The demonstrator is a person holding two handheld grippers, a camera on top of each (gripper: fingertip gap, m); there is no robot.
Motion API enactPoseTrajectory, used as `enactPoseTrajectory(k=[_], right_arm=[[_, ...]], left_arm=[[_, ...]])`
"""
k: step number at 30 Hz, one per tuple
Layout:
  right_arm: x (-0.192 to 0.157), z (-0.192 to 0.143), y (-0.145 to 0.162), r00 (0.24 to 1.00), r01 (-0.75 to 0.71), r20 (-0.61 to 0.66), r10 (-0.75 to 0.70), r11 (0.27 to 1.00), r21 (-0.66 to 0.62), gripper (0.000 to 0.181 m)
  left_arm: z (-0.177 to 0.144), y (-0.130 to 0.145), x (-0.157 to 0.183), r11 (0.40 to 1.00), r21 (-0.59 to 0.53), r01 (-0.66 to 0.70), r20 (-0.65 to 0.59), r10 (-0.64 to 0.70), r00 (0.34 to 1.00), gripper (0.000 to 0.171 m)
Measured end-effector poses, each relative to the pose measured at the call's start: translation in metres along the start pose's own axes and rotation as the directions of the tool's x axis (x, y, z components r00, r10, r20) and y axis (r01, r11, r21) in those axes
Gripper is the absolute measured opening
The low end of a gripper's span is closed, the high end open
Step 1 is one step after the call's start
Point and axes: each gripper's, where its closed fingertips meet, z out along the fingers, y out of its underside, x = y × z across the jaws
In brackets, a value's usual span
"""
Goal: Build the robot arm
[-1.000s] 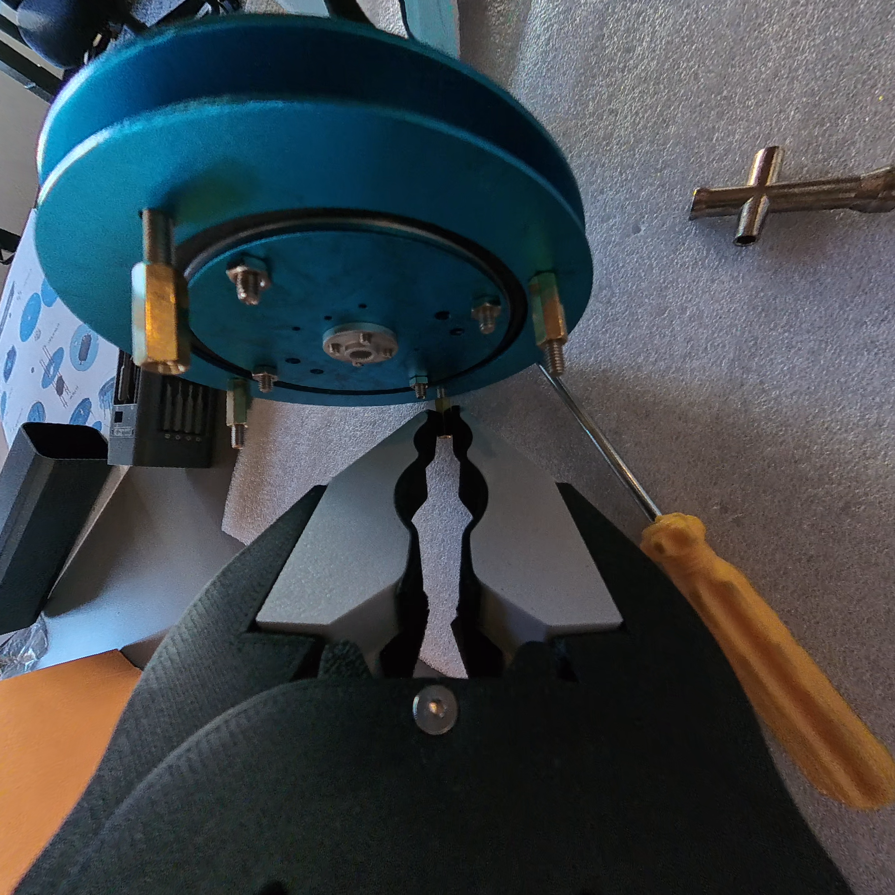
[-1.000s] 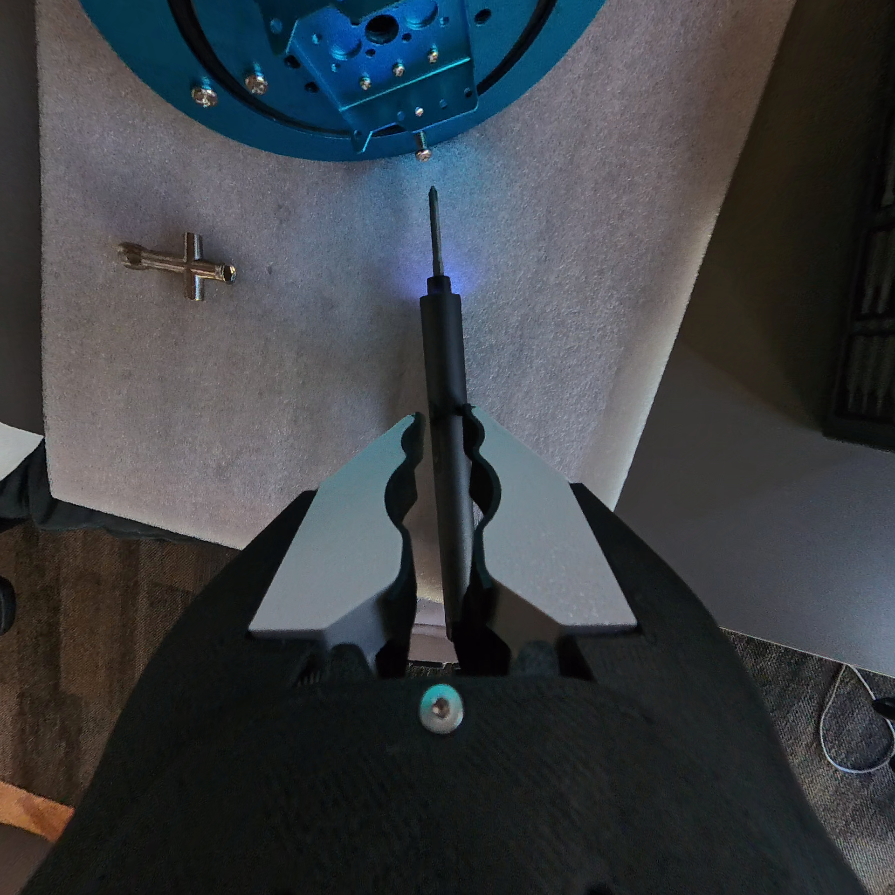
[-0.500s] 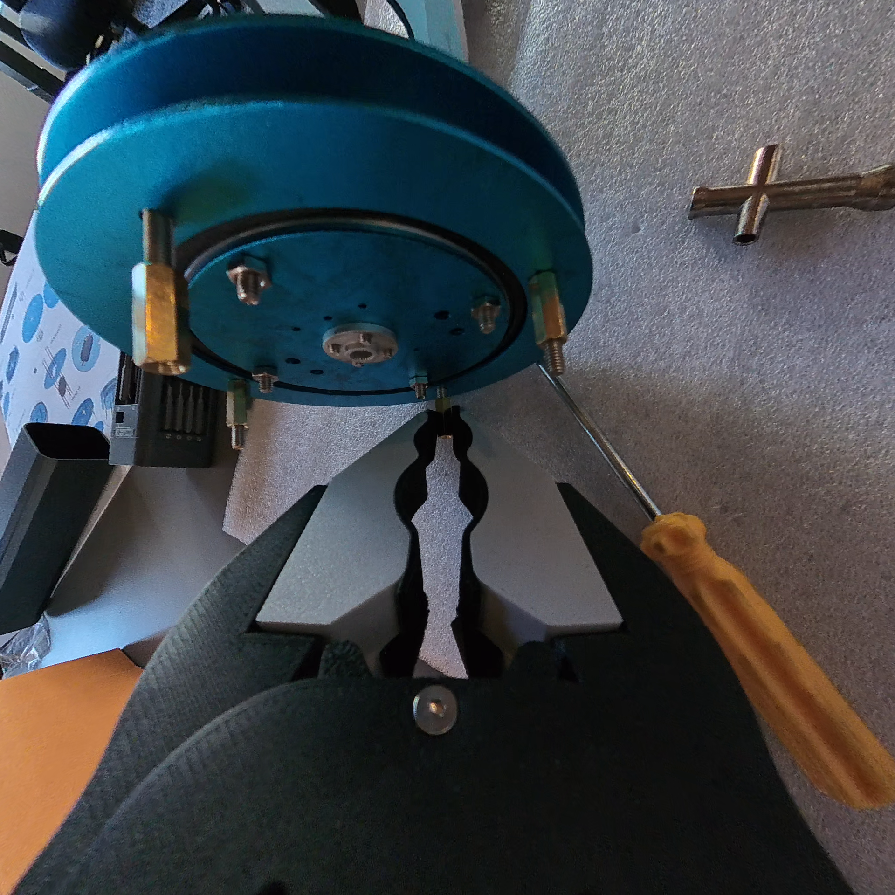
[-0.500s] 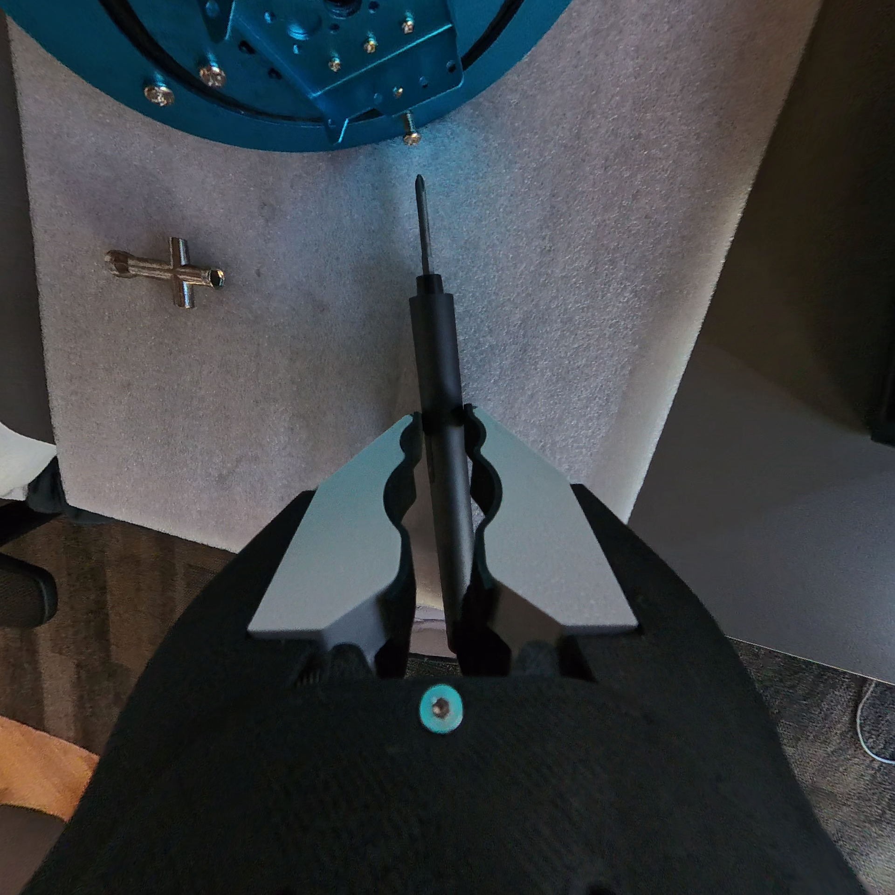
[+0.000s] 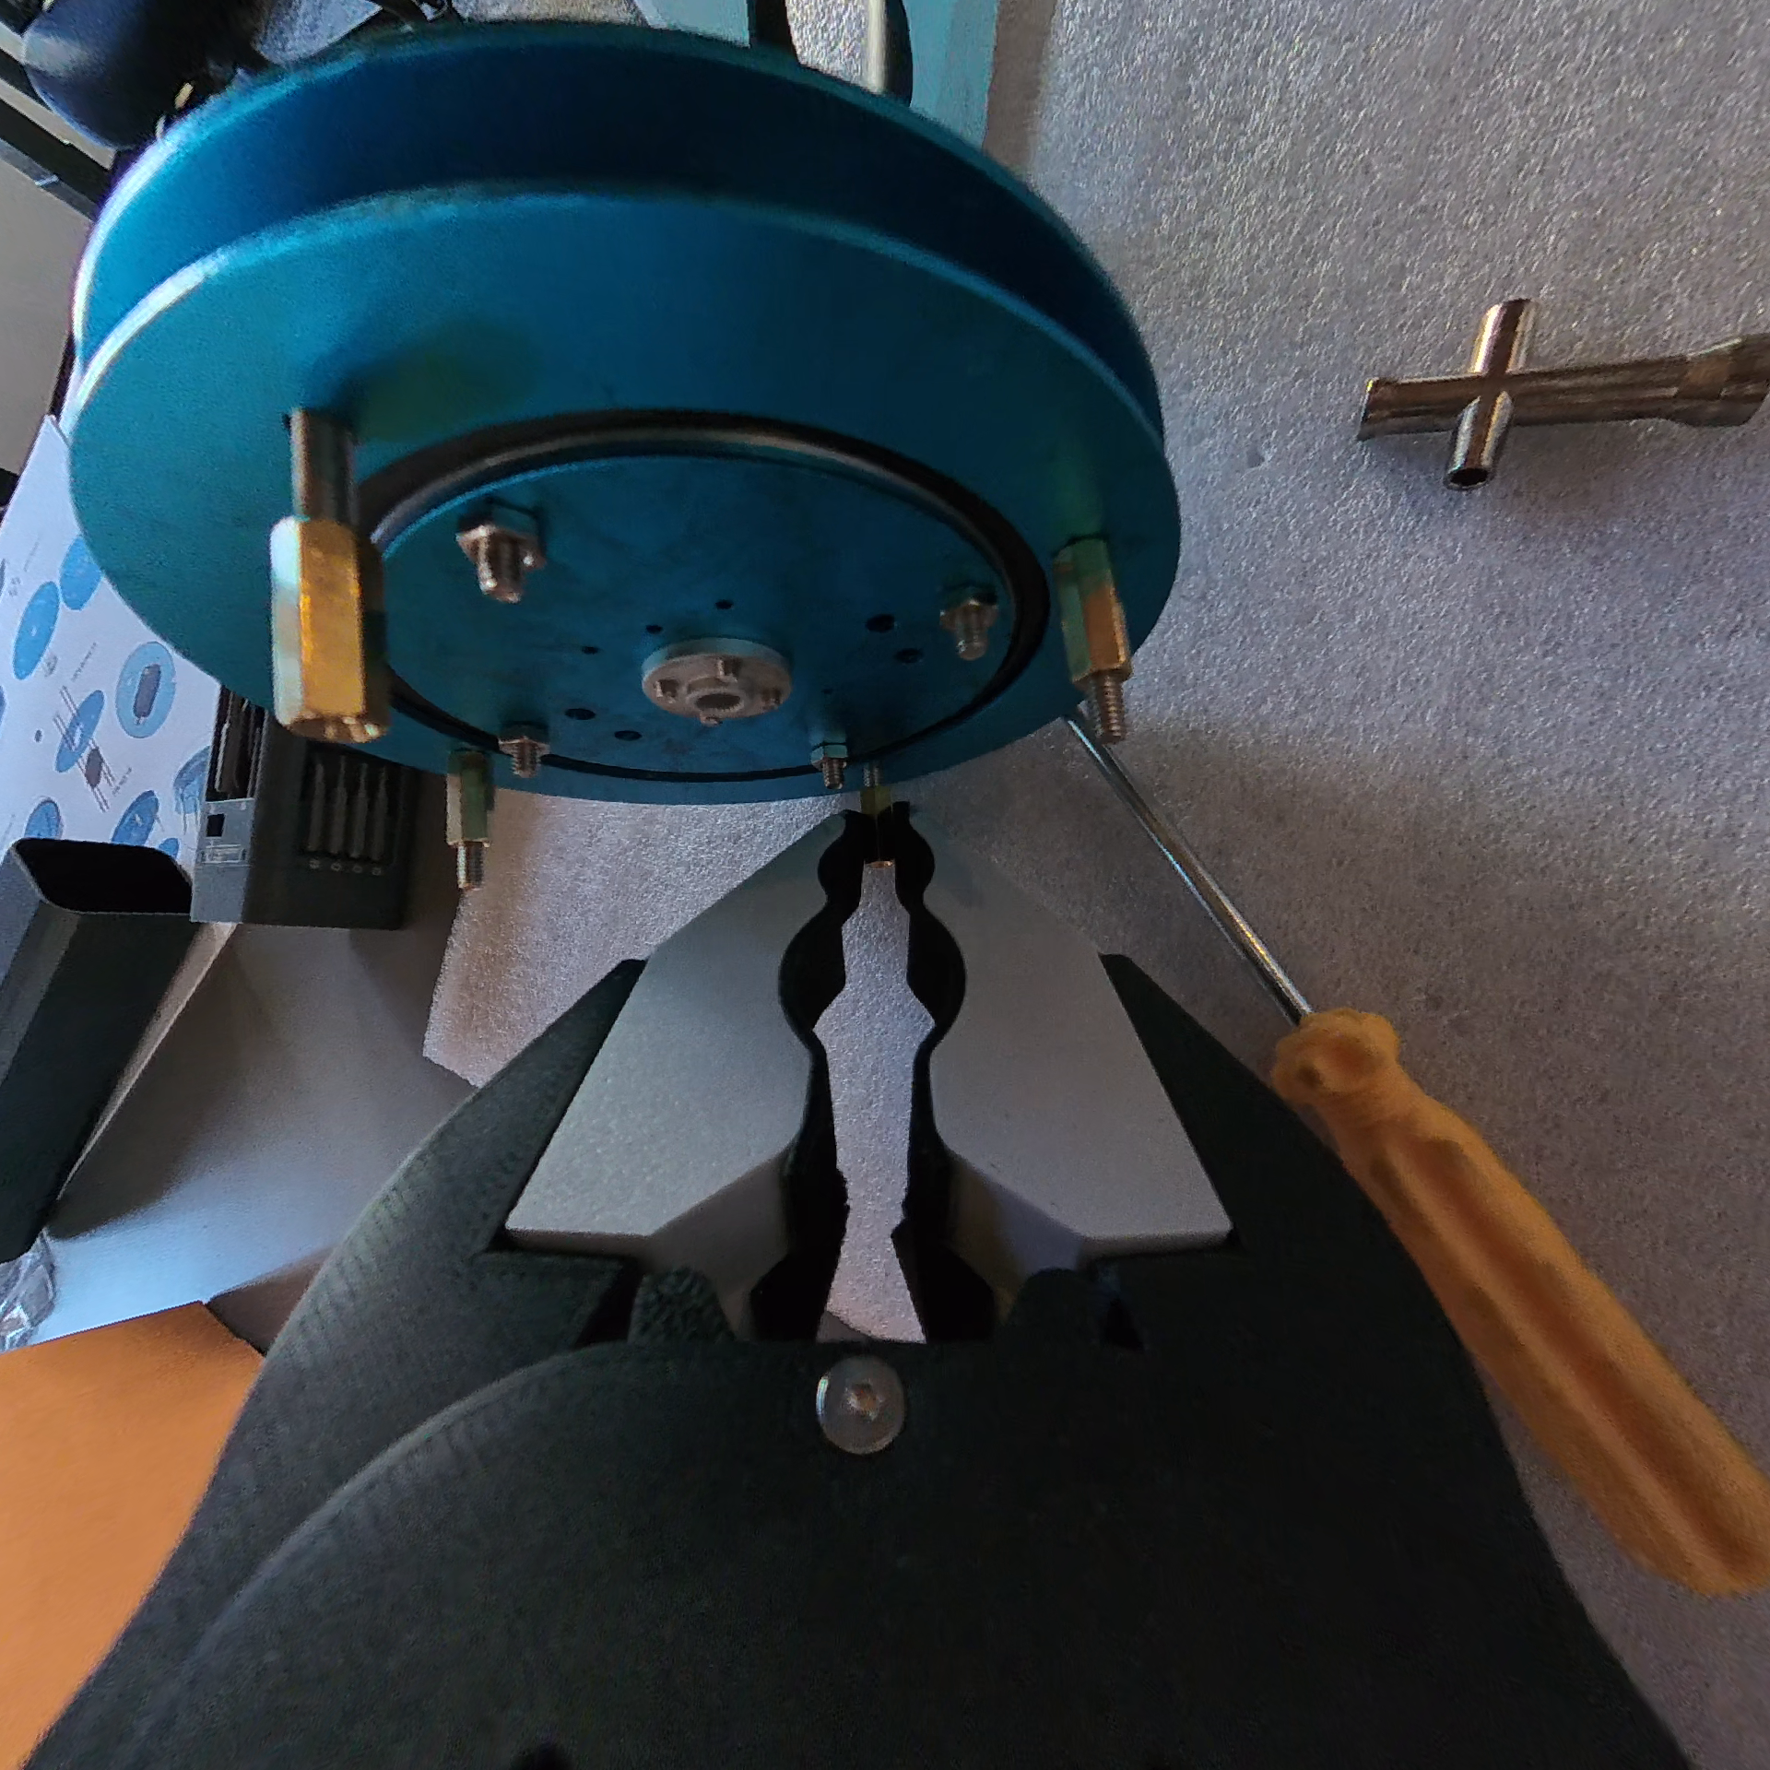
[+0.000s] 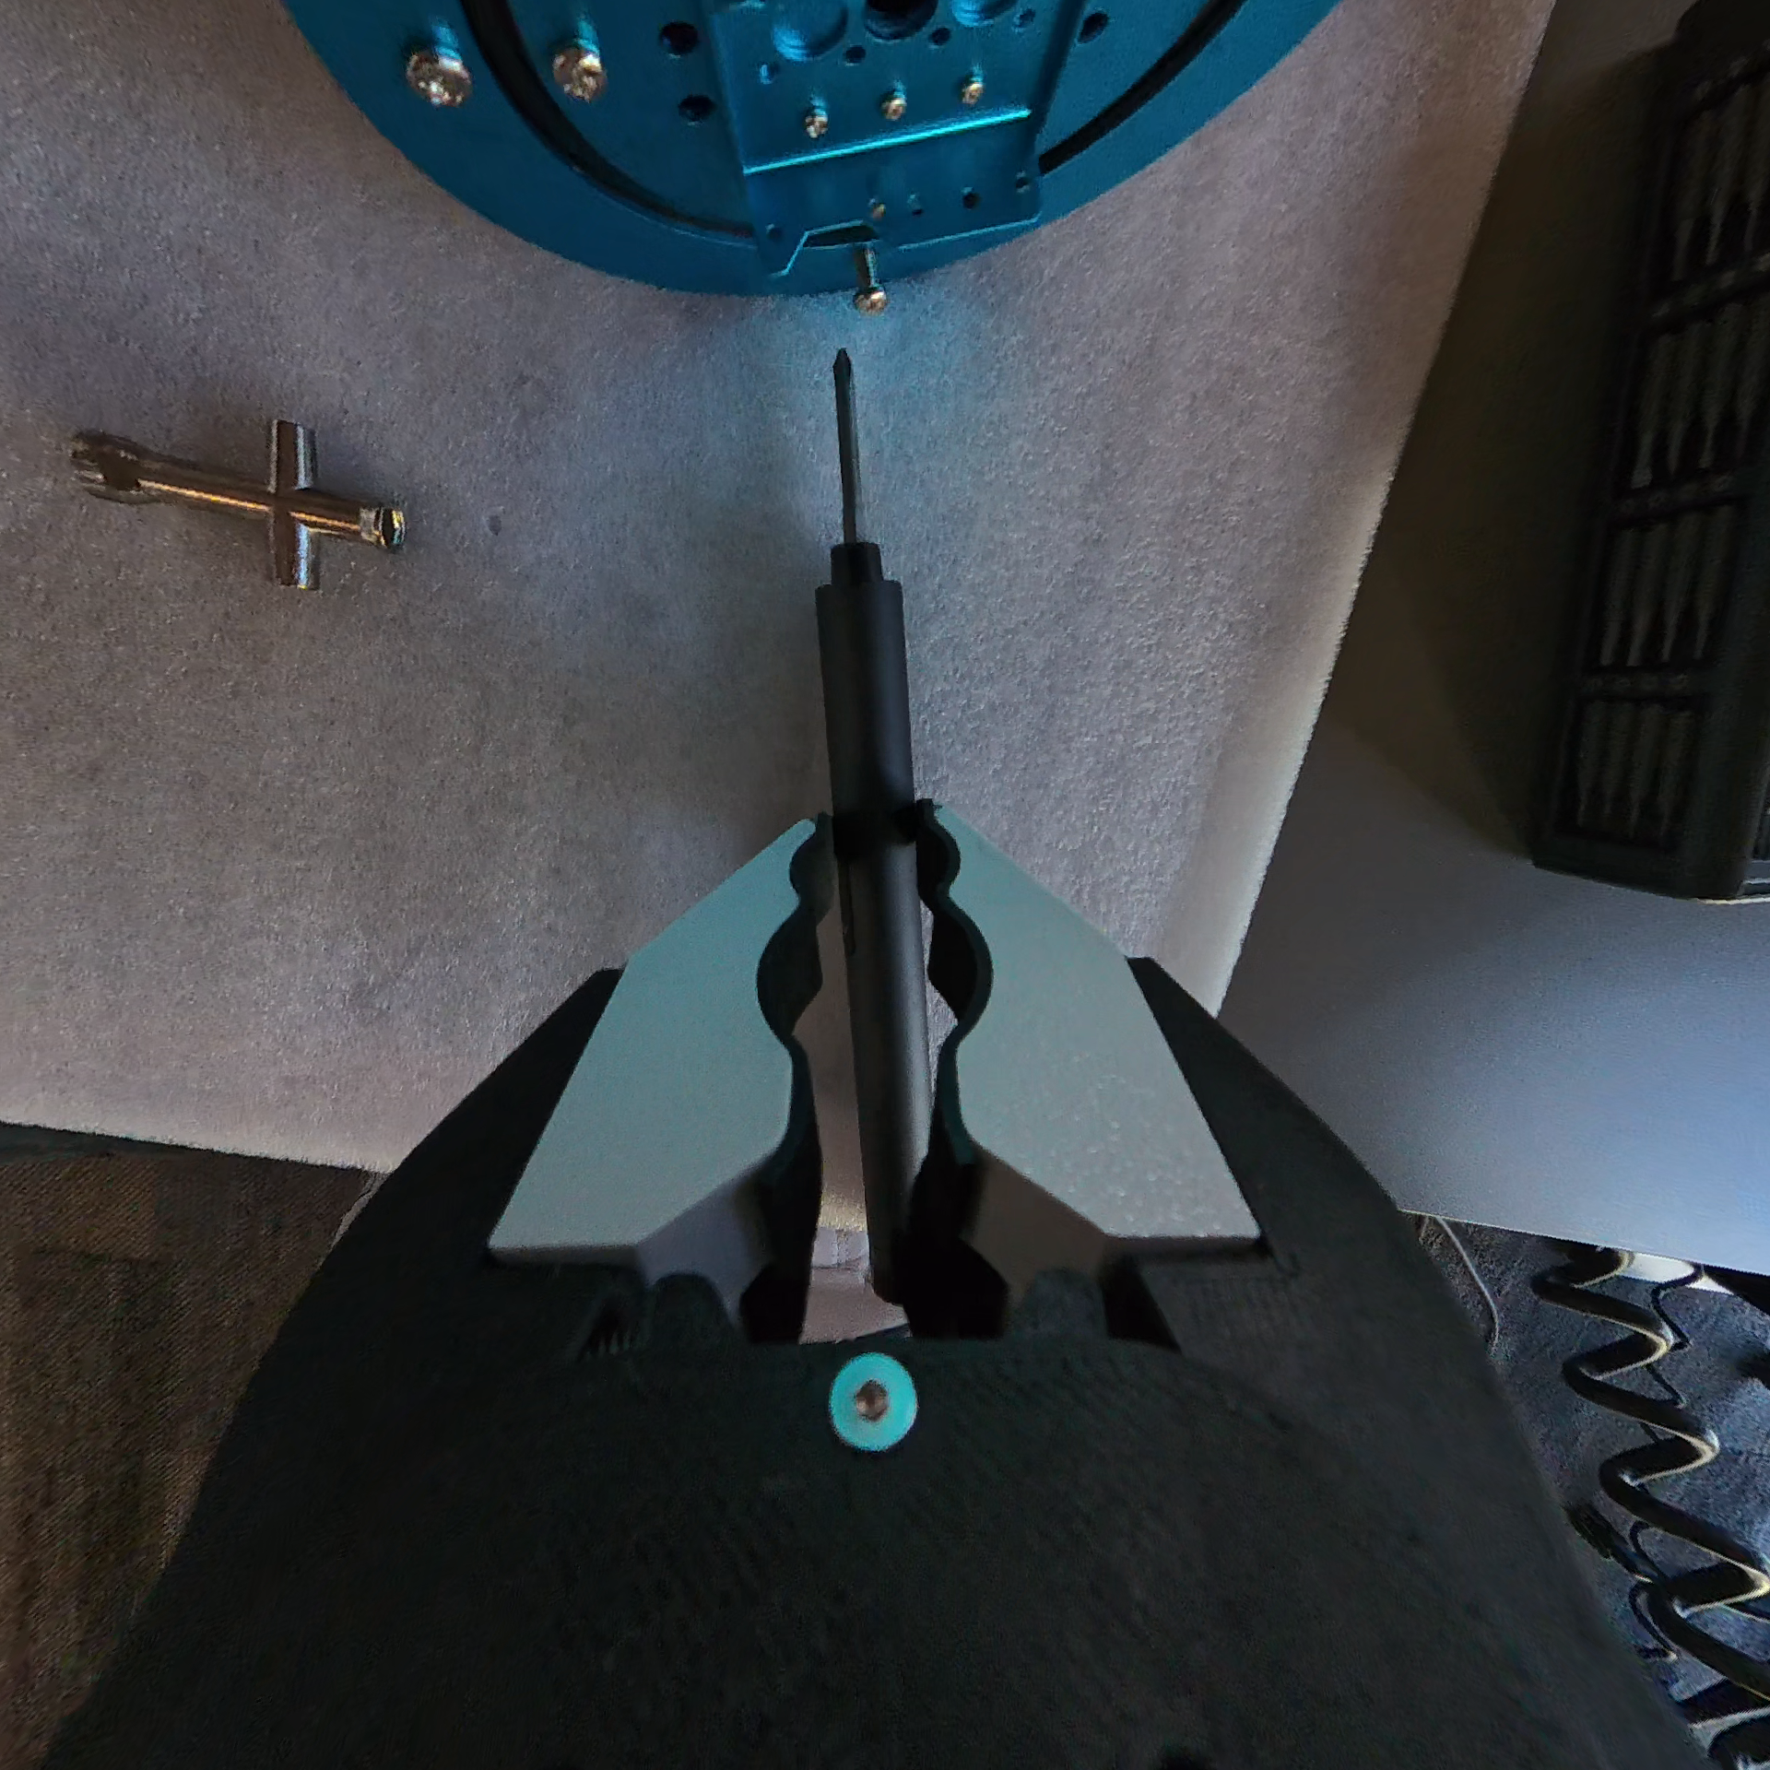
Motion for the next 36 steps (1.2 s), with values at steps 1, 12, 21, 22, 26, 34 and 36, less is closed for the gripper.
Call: enactPoseTrajectory(k=[1,12,21,22,26,34,36], right_arm=[[0.0,0.0,-0.0003,1.0,-0.004,0.002,0.004,1.0,0.002,0.016],[0.0,-0.0007,-0.0027,0.998,-0.038,0.056,0.038,0.999,-0.007,0.015],[0.0028,0.0011,-0.0066,0.999,-0.031,0.031,0.031,1.0,0.002,0.015],[0.0033,0.0013,-0.0068,0.999,-0.033,0.031,0.033,0.999,0.004,0.015],[0.005,0.0019,-0.0081,0.999,-0.039,0.031,0.038,0.999,0.013,0.015],[0.0062,0.0028,-0.01,0.999,-0.027,0.034,0.027,1.0,-0.001,0.015],[0.0061,0.0028,-0.01,0.999,-0.012,0.033,0.012,1.0,0.004,0.015]], left_arm=[[0.0,0.0,-0.0001,1.0,0.0,-0.001,-0.002,0.001,1.0,0.005],[0.0,0.0,0.0,1.0,0.001,-0.03,-0.02,0.03,0.999,0.005],[0.0001,0.0001,0.0002,0.997,0.023,-0.075,-0.045,0.076,0.996,0.005],[0.0002,0.0002,0.0002,0.997,0.023,-0.079,-0.047,0.08,0.996,0.005],[0.0002,0.0001,0.0002,0.996,0.024,-0.091,-0.053,0.092,0.994,0.005],[0.0002,0.0004,0.0004,0.996,0.033,-0.084,-0.06,0.086,0.995,0.005],[0.0003,0.0004,0.0004,0.996,0.035,-0.08,-0.06,0.082,0.995,0.005]])
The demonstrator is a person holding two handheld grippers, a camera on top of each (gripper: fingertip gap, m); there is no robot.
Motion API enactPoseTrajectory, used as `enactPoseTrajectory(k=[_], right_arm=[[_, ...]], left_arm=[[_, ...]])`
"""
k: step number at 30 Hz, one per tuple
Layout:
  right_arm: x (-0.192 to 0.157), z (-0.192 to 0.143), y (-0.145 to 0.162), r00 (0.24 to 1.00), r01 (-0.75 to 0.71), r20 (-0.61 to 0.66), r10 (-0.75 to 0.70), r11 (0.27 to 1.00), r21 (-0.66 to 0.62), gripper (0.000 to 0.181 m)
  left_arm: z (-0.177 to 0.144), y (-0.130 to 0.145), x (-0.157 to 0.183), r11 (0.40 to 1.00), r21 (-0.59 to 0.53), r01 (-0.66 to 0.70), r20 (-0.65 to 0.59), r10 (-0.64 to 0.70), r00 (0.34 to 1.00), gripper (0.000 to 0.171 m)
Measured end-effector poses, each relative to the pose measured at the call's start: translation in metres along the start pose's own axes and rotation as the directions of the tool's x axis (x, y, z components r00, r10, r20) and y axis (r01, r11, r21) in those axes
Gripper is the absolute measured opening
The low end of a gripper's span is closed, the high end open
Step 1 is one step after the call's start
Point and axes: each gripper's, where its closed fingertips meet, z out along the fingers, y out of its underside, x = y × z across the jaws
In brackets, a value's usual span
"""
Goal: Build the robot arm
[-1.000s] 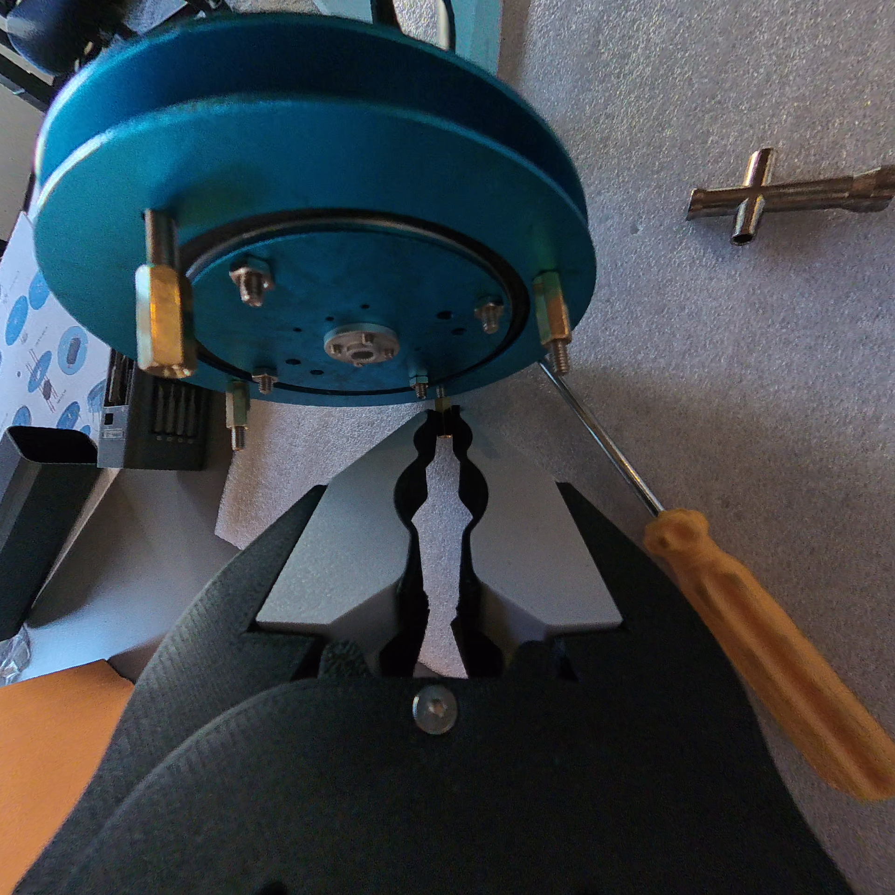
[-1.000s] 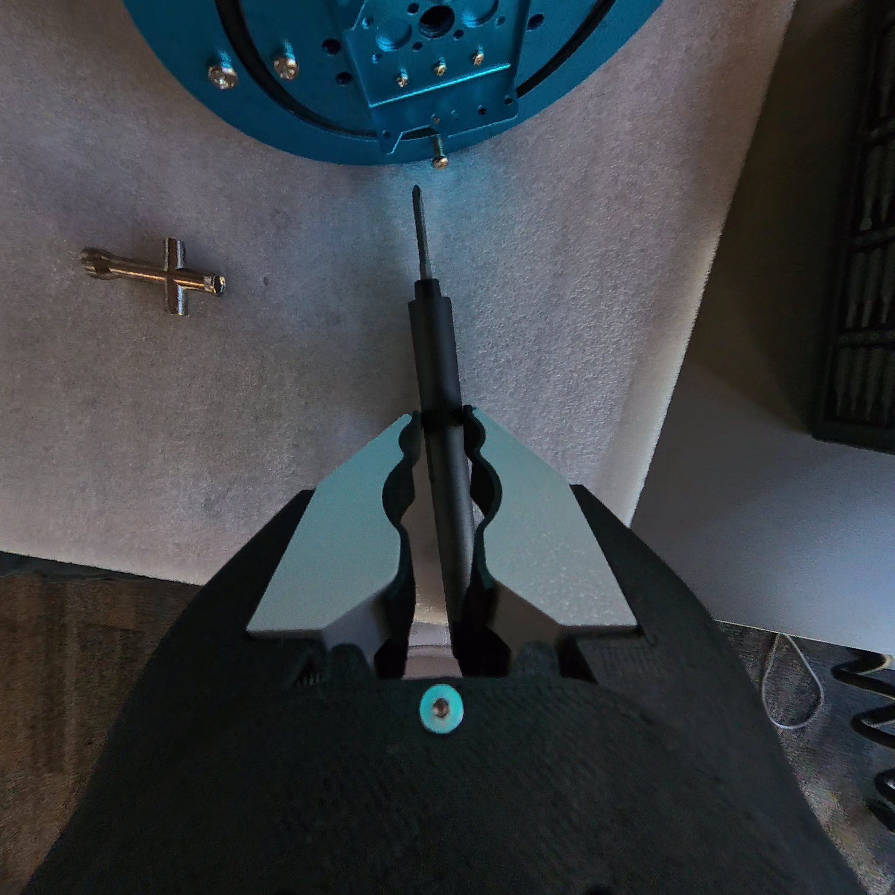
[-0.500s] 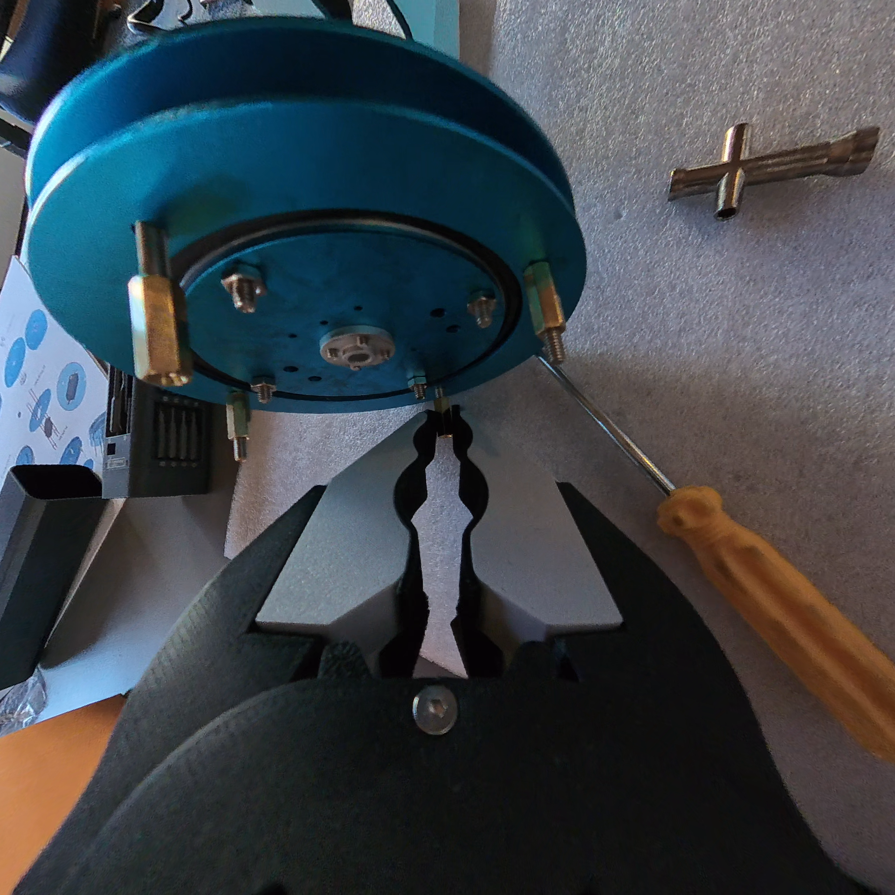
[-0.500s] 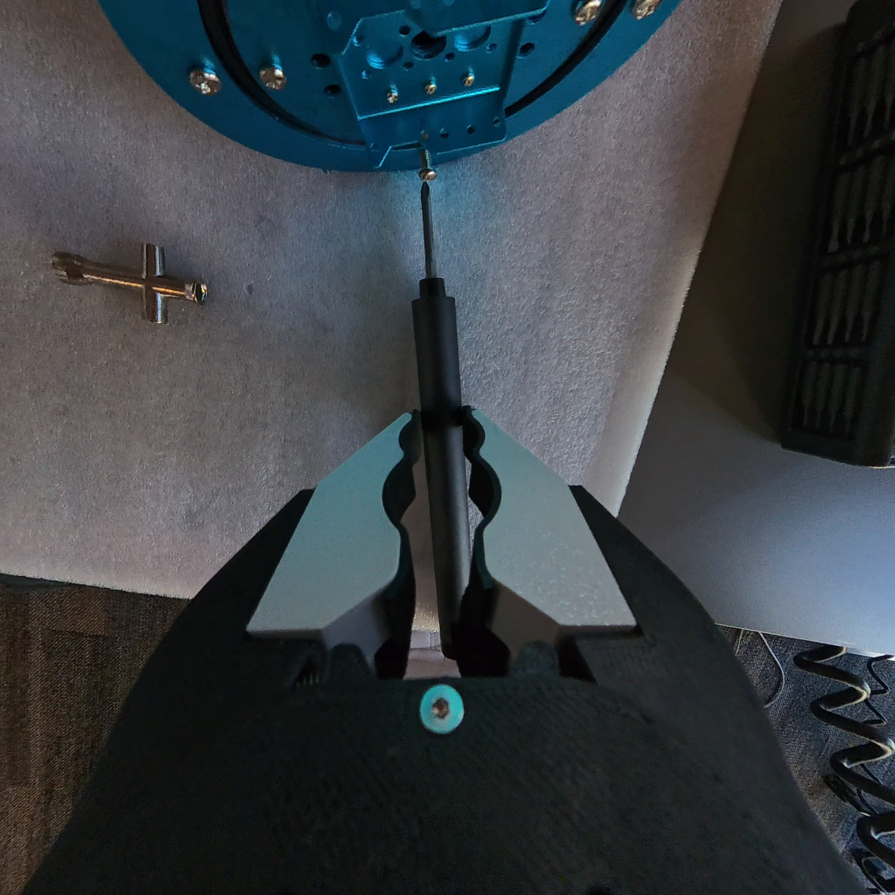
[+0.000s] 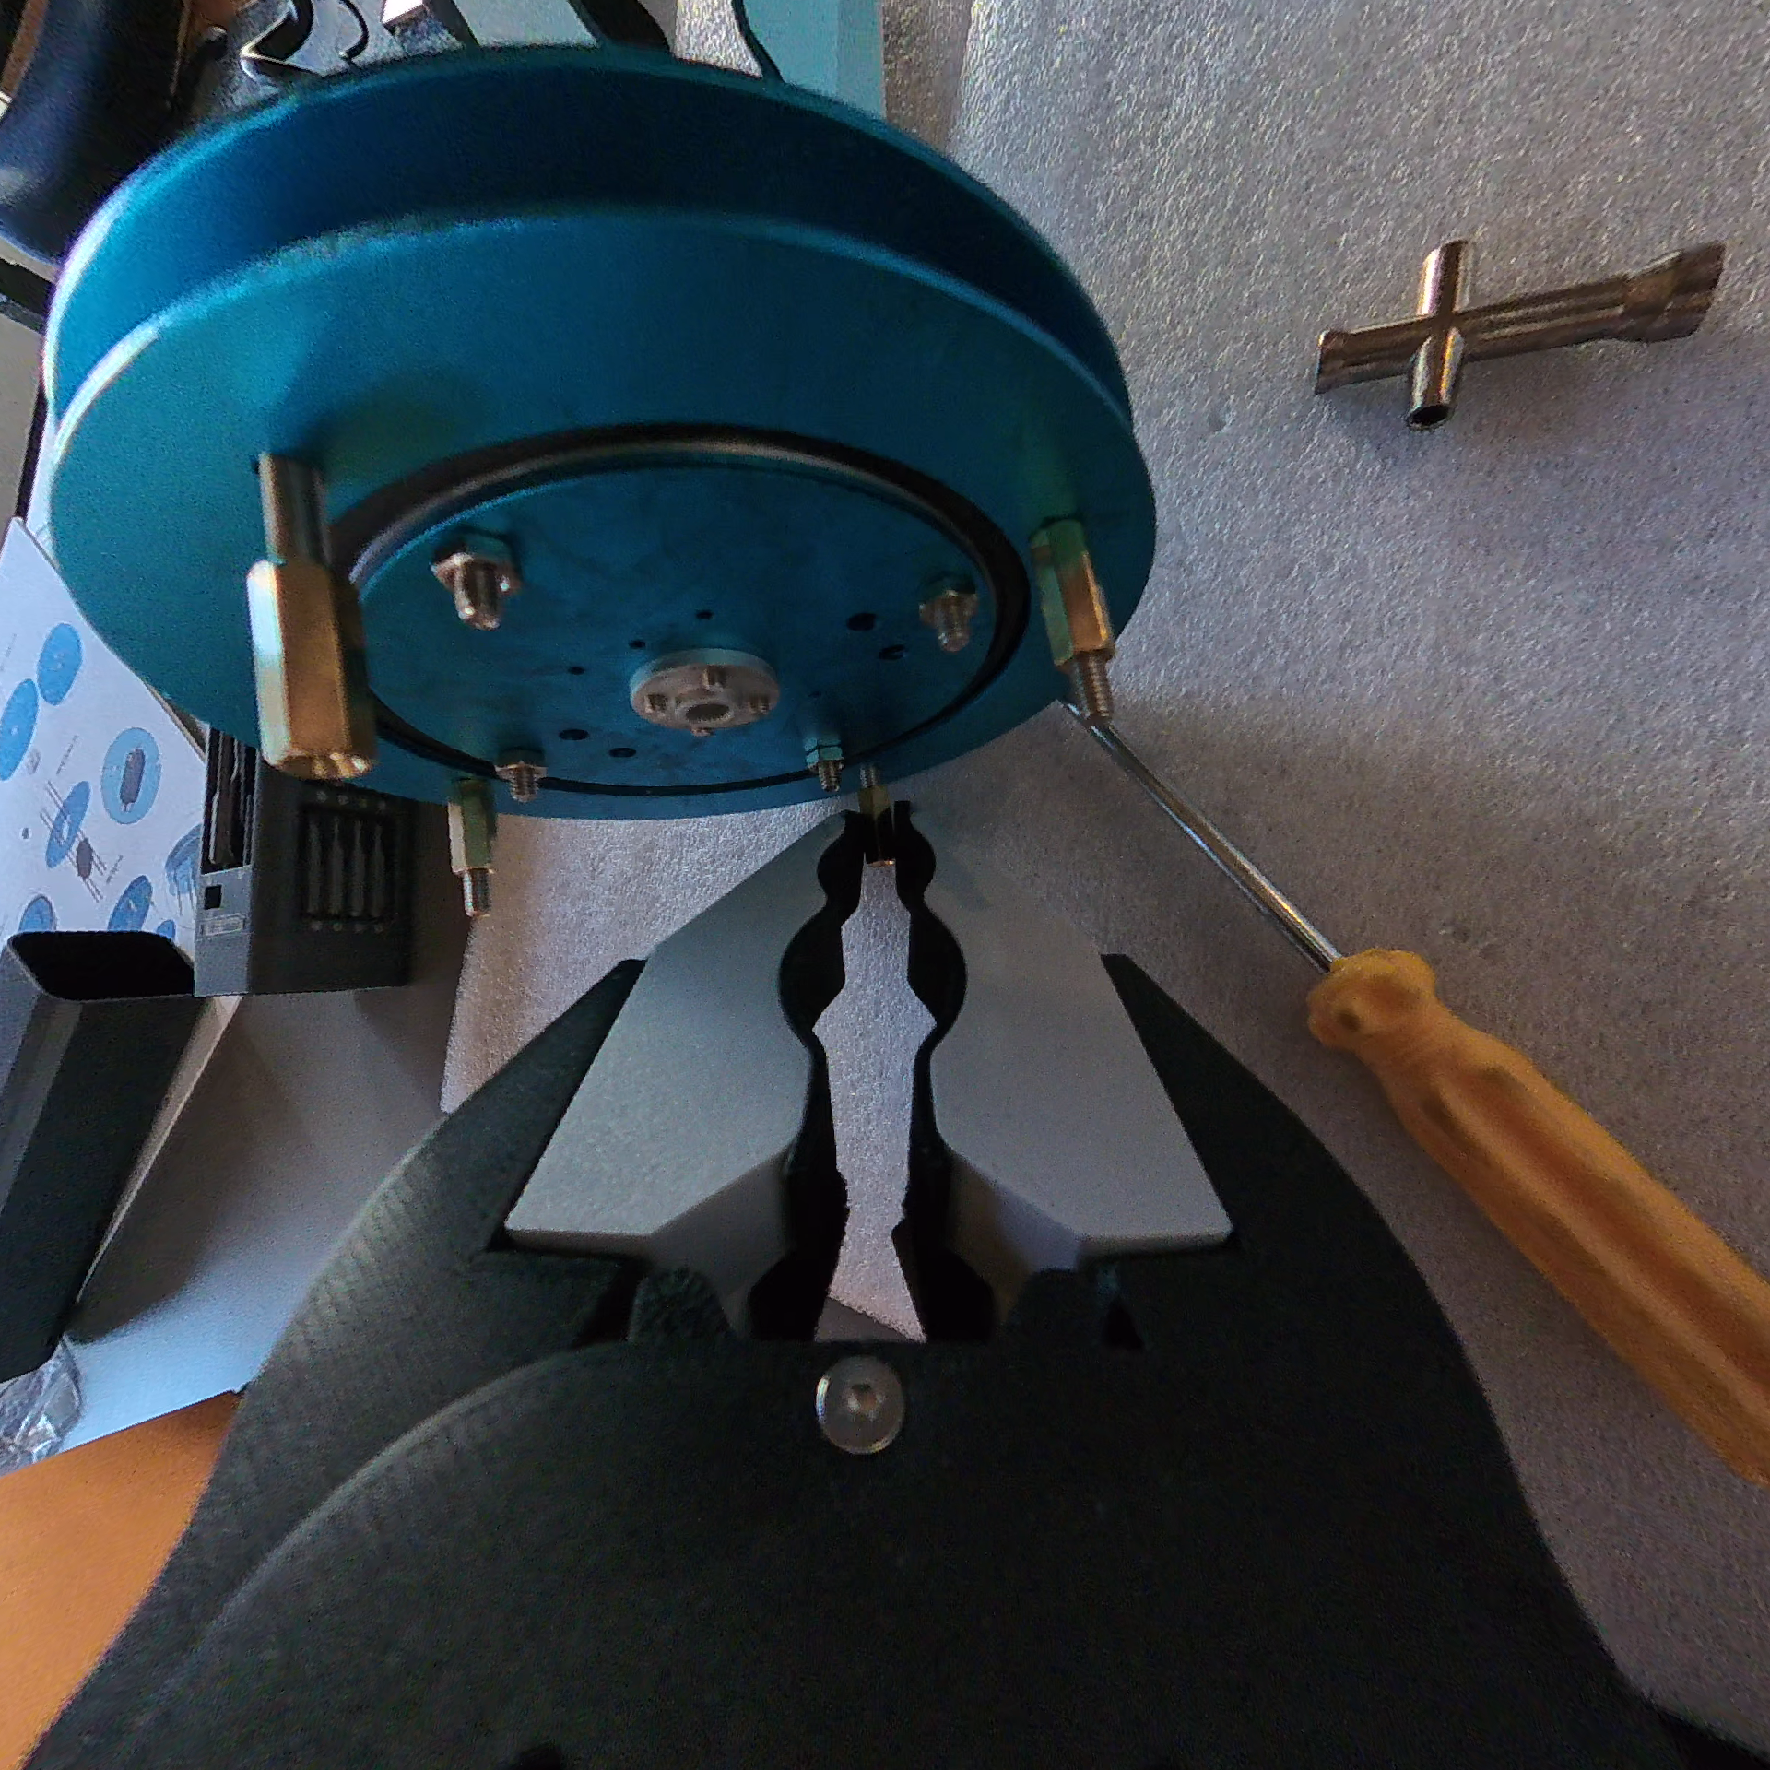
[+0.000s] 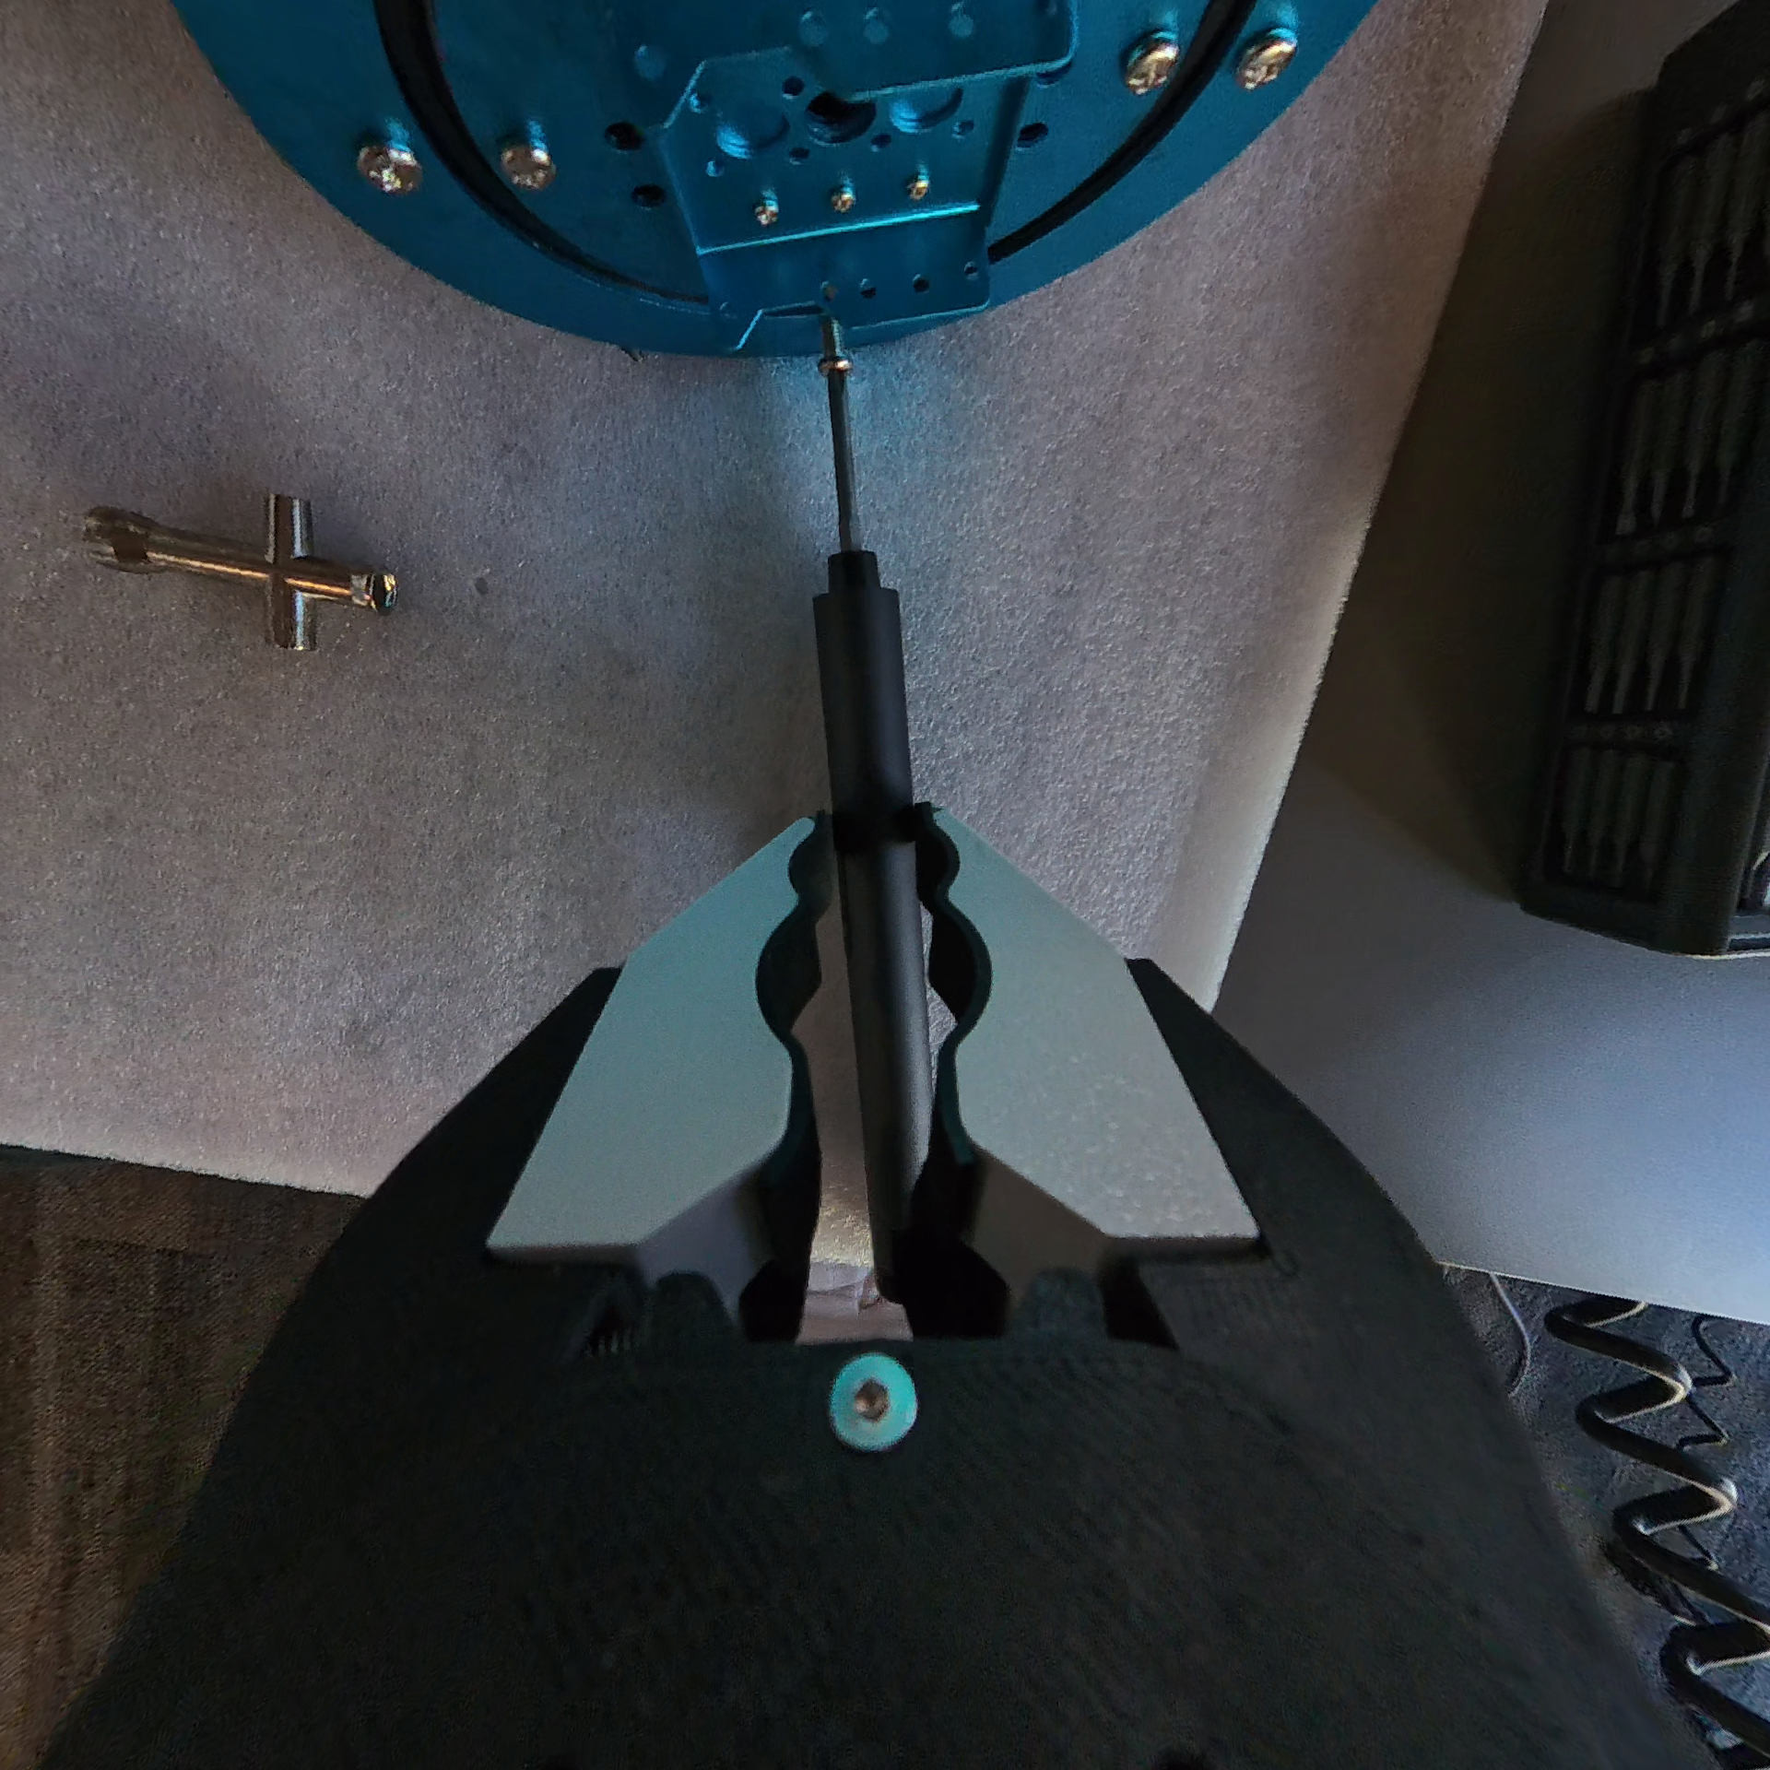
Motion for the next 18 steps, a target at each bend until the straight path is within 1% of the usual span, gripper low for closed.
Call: enactPoseTrajectory(k=[3,6,8,10,16,18], right_arm=[[0.001,-0.003,0.001,1.0,0.015,0.018,-0.016,0.999,0.037,0.019],[0.003,-0.01,0.004,0.997,-0.027,0.076,0.02,0.996,0.084,0.024],[0.004,-0.012,0.006,0.991,-0.058,0.125,0.046,0.994,0.097,0.025],[0.004,-0.011,0.007,0.985,-0.071,0.163,0.054,0.993,0.096,0.024],[-0.005,0.002,0.005,0.973,-0.059,0.225,0.045,0.997,0.057,0.025],[-0.002,0.003,0.005,0.971,-0.078,0.23,0.066,0.996,0.044,0.02]], left_arm=[[0.0,0.0,0.0,1.0,-0.002,-0.005,0.004,0.005,1.0,0.005],[0.0,0.0,0.0,1.0,-0.006,-0.009,0.007,0.009,1.0,0.005],[0.0,0.0,0.0,1.0,-0.01,-0.013,0.007,0.013,1.0,0.005],[0.0,0.0,0.0,1.0,-0.015,-0.018,0.009,0.018,1.0,0.005],[0.0,0.0,0.0,0.999,-0.023,-0.024,0.014,0.024,1.0,0.005],[0.0,0.0,0.0,0.999,-0.028,-0.027,0.015,0.028,0.999,0.005]])
